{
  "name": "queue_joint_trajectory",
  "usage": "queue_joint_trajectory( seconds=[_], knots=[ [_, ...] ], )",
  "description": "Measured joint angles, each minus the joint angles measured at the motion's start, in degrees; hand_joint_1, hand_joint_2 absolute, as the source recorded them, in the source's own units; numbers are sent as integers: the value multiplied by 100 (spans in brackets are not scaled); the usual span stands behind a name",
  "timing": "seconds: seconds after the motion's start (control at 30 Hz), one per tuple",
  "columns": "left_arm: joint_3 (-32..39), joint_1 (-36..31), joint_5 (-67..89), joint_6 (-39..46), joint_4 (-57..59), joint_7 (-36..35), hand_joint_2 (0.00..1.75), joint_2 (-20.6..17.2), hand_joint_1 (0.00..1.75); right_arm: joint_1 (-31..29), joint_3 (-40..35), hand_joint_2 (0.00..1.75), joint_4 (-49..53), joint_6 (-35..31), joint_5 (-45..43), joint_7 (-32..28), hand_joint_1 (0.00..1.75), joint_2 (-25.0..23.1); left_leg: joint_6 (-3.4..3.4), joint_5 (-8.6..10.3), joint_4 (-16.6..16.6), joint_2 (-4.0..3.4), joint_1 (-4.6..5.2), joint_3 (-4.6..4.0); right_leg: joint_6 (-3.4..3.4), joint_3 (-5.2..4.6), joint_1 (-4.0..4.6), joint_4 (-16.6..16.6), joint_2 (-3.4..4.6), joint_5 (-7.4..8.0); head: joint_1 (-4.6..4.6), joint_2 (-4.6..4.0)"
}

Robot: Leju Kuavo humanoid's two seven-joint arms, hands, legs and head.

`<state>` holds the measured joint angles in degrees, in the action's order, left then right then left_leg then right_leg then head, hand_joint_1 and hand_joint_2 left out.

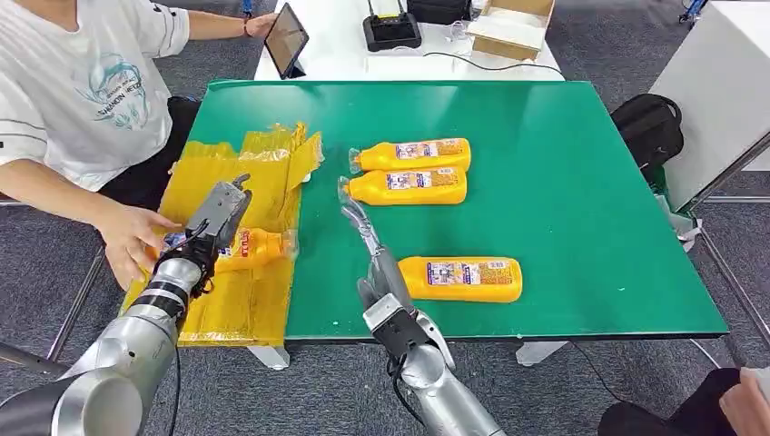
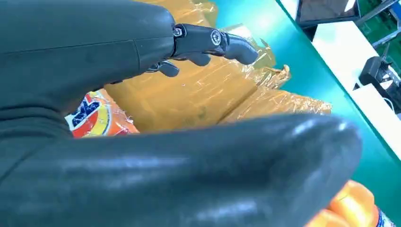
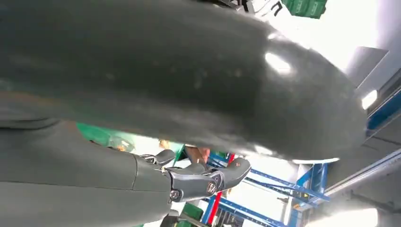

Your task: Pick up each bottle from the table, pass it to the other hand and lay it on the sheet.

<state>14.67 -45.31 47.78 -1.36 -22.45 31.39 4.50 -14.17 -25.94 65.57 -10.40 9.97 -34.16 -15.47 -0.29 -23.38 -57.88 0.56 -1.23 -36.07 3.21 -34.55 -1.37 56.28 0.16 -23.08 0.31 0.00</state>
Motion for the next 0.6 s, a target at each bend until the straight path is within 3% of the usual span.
queue_joint_trajectory(
  seconds=[0.07,0.1,0.17,0.27,0.43,0.6],
  knots=[
    [83,28,-191,303,-59,129,0,20,0,0,0,0,-11,-2,13,2,0,0,0,0,0,0,0,0,0,0,0,0,0,0,0,0],
    [147,48,-423,716,-116,289,175,46,0,1,0,175,-15,-9,39,4,0,0,0,0,0,-1,0,0,0,0,0,0,0,0,0,0],
    [297,101,-1008,1849,-326,723,175,133,0,1,-6,175,-33,-35,120,46,0,-9,0,0,0,0,0,0,0,0,0,0,0,0,0,0],
    [225,304,-1774,2573,-831,859,175,223,0,-16,-37,175,-74,-168,387,153,0,-2,0,0,0,-2,0,0,0,0,0,0,1,0,-2,0],
    [-132,1036,-3439,2620,-2088,883,175,380,0,-301,-66,175,-153,-418,1339,886,0,366,1,-1,0,1,3,-1,0,1,-3,-3,0,0,-2,0],
    [-485,2196,-4200,2262,-3266,883,175,631,0,-424,403,175,22,-255,2237,1931,0,1304,6,-4,-2,6,23,-1,9,6,-24,-17,-2,4,0,0]
  ],
)
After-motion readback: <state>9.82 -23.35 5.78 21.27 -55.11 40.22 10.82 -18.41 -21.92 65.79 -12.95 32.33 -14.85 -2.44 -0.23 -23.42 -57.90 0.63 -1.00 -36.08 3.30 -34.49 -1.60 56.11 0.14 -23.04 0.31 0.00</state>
